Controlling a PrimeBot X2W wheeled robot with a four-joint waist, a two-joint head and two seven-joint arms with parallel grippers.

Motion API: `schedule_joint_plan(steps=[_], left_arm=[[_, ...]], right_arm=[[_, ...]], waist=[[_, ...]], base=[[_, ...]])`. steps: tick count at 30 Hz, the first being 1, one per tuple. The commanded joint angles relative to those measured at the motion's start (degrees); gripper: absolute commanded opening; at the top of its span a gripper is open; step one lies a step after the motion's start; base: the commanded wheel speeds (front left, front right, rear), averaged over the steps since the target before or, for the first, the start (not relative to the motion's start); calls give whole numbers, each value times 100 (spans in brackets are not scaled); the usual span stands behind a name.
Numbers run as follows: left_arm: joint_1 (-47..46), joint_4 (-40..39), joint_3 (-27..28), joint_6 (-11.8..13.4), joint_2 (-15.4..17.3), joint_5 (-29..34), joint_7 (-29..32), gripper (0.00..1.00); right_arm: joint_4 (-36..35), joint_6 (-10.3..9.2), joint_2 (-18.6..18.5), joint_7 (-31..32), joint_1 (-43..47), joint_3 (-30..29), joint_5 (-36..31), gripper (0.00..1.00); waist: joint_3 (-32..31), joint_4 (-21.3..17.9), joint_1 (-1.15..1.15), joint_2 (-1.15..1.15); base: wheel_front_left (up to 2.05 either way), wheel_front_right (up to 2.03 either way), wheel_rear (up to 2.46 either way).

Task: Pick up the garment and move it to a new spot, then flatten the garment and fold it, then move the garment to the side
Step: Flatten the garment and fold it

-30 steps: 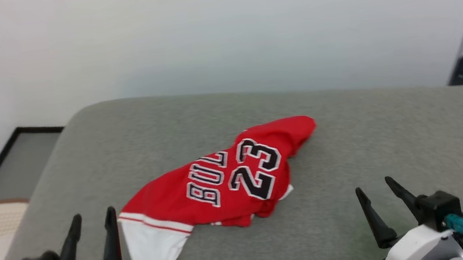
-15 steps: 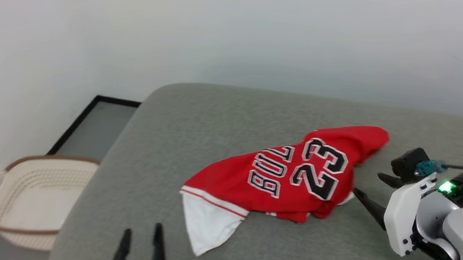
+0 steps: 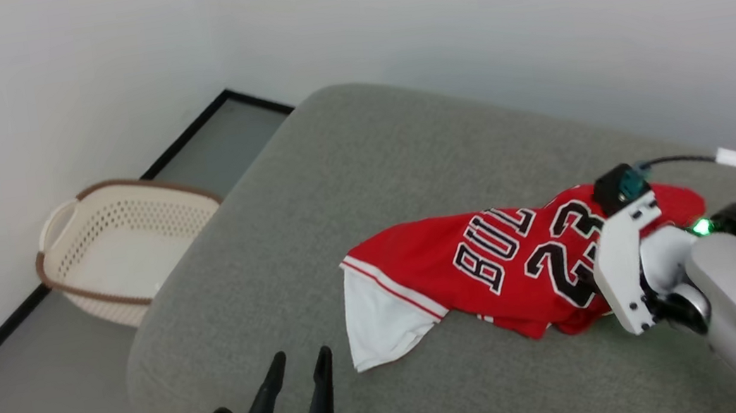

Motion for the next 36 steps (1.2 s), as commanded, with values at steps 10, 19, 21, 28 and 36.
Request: schedule_joint_plan(steps=[10,19,21,28,36], left_arm=[[-192,229,290,-242,-470,164,-46,100],[-237,339,421,-347,-647,413,-48,100],[-239,379,452,-359,-671,448,-48,100],[-267,541,439,-408,-656,541,-48,100],[-343,749,260,-435,-513,406,-4,100]], right_arm=[[1169,-8,548,705,-831,705,520,100],[1448,-8,525,437,-1004,1200,840,0],[1484,-8,476,408,-1036,1306,958,0],[1417,-9,61,322,-1028,1662,1290,0],[1373,-9,-476,258,-621,1737,1797,0]], waist=[[739,360,0,0],[800,381,0,0],[754,369,0,0],[513,279,0,0],[219,126,0,0]], base=[[-1,-1,-1],[-7,-7,-7],[0,0,0],[0,0,0],[0,0,0]])
